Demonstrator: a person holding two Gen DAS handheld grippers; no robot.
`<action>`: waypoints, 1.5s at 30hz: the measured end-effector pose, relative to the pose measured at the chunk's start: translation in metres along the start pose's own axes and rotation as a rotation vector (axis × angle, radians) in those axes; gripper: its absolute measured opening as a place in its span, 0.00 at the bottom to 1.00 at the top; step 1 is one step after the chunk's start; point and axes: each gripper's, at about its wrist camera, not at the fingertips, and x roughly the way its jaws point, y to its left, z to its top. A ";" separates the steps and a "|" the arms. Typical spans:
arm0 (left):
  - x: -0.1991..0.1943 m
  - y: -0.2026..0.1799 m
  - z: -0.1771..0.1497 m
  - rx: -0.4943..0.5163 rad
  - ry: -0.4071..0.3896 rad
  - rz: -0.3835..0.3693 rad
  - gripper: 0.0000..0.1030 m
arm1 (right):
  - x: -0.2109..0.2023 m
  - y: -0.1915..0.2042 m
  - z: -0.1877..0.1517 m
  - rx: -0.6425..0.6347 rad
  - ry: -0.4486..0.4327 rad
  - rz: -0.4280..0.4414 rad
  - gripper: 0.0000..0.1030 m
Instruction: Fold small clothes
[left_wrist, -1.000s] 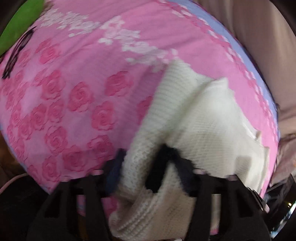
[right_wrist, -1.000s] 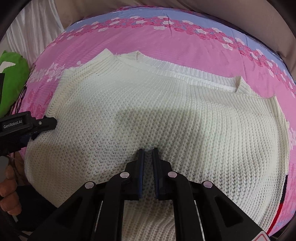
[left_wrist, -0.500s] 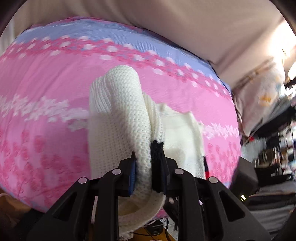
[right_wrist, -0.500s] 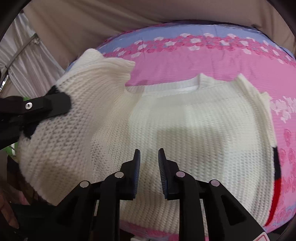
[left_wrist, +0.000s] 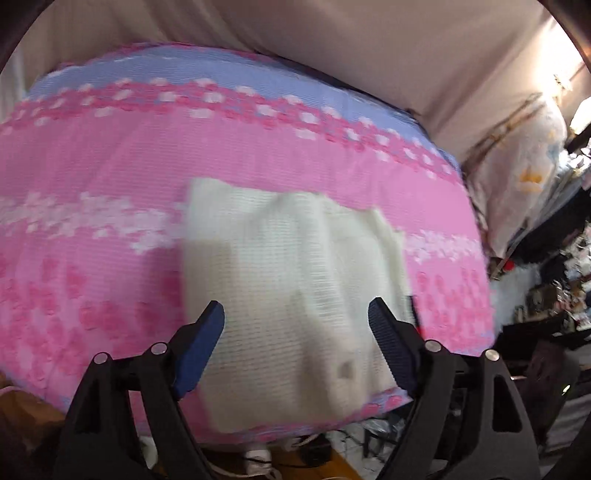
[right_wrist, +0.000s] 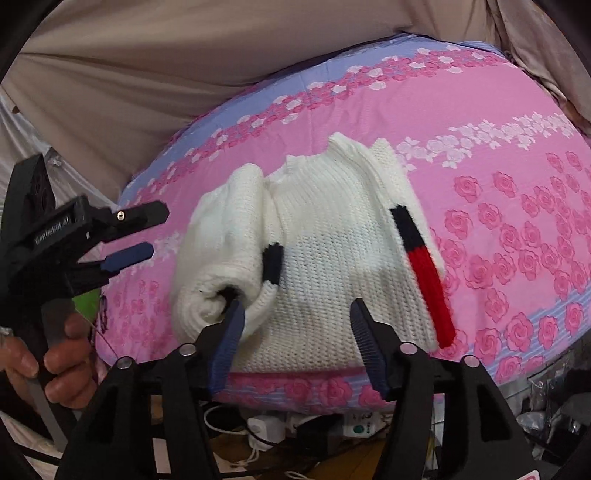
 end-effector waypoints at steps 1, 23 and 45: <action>-0.001 0.009 -0.001 -0.011 0.003 0.028 0.76 | 0.007 0.007 0.004 -0.008 0.013 0.010 0.69; -0.010 0.043 -0.033 -0.018 0.017 0.082 0.76 | -0.017 -0.022 0.043 0.018 -0.113 -0.129 0.18; 0.044 -0.014 -0.034 0.077 0.101 0.114 0.76 | 0.011 0.024 -0.018 -0.227 0.011 -0.088 0.14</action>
